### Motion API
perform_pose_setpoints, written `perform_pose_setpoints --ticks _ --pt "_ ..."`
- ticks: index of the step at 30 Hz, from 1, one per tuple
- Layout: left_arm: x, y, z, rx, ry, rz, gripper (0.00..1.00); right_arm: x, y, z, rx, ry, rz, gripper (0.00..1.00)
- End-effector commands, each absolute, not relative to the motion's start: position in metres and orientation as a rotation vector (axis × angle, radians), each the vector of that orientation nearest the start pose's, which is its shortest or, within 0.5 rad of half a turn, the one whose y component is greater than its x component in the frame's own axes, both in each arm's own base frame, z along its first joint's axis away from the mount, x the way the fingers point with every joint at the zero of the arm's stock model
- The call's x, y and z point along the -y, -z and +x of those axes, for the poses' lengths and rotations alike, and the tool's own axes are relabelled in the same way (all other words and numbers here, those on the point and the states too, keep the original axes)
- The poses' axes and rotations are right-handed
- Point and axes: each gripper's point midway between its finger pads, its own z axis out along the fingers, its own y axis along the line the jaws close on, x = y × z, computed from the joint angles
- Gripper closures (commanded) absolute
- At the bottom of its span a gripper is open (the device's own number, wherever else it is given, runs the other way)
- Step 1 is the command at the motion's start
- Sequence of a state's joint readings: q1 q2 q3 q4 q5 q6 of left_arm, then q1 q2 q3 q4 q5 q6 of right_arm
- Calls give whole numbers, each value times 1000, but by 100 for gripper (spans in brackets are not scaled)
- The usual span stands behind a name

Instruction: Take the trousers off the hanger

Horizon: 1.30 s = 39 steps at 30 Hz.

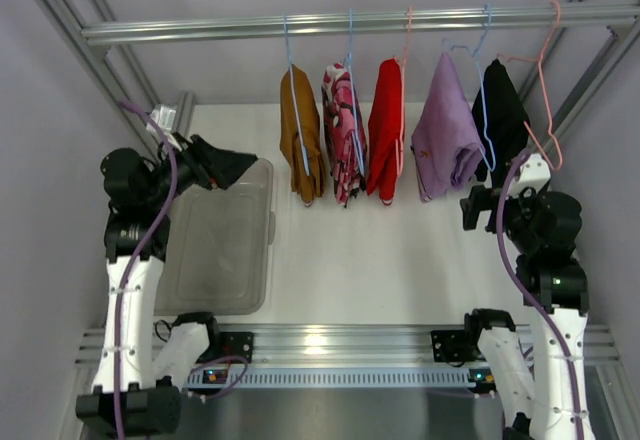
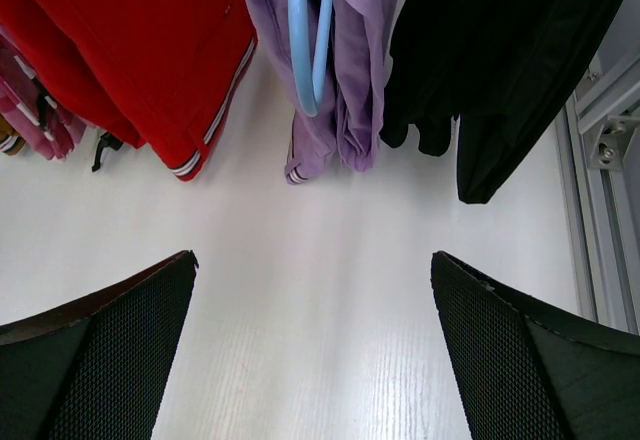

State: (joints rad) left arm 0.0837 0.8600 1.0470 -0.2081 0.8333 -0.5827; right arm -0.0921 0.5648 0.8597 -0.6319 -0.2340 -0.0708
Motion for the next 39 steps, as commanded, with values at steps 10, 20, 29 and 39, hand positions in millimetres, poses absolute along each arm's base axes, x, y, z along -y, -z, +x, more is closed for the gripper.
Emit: perform_pose_setpoints --ticks 10,20,29,39 --pt "190 -430 322 -1399 1455 180 7 -17 -293 240 -1847 -88 -185 1" --pt "217 -443 373 -1332 1541 164 18 -14 -294 240 -1859 -64 -196 1" --pt "228 -453 391 -1272 1634 94 30 -13 -293 241 -1866 -52 -202 0" --pt "235 -461 391 -1253 1661 82 39 -15 -292 246 -1869 -69 -200 0"
